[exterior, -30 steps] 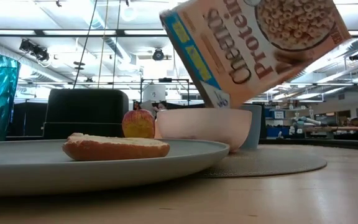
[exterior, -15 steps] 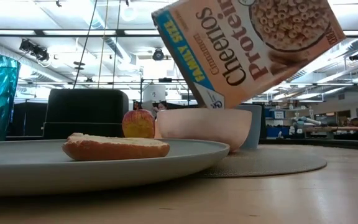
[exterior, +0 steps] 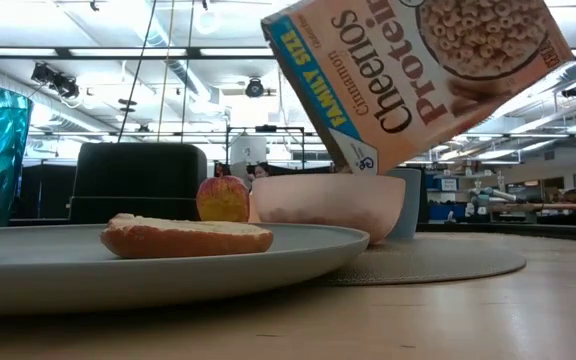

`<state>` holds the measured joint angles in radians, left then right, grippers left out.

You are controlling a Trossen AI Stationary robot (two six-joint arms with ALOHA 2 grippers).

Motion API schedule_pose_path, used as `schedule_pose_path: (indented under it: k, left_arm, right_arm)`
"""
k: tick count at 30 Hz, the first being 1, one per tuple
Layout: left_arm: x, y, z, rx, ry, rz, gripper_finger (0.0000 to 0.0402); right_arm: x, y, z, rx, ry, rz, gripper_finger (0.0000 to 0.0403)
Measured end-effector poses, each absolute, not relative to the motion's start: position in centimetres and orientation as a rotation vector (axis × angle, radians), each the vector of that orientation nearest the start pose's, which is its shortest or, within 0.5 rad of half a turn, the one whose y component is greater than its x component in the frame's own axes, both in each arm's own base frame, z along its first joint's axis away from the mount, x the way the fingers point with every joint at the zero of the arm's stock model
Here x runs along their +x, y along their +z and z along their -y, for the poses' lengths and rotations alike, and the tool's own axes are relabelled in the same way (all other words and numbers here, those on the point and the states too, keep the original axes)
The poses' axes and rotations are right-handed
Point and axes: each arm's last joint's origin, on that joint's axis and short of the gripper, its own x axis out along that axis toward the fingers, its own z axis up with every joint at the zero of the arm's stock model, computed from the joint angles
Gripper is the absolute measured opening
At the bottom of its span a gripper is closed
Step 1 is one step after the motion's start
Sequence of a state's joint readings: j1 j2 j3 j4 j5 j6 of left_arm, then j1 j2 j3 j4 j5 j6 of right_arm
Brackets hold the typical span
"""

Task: Arrange a breakfast setting
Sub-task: Pour the cereal from the orange cereal box into the pink bowl

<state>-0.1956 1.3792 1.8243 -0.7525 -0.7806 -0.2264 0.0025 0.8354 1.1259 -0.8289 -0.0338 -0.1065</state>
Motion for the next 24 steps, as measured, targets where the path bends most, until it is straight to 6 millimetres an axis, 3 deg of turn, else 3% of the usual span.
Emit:
schedule_pose_path:
  k: [10,24]
  left_arm:
    - [24.8,49.6,2.9,-0.082,0.608,-0.205,0.0188]
    - [24.7,49.6,4.0,-0.092,0.561,-0.195,0.0188]
  right_arm:
    - [14.3,38.0,-0.1,-0.094,0.046,-0.512,0.0204]
    - [15.4,35.1,0.0,-0.047,0.033,-0.493,0.0204]
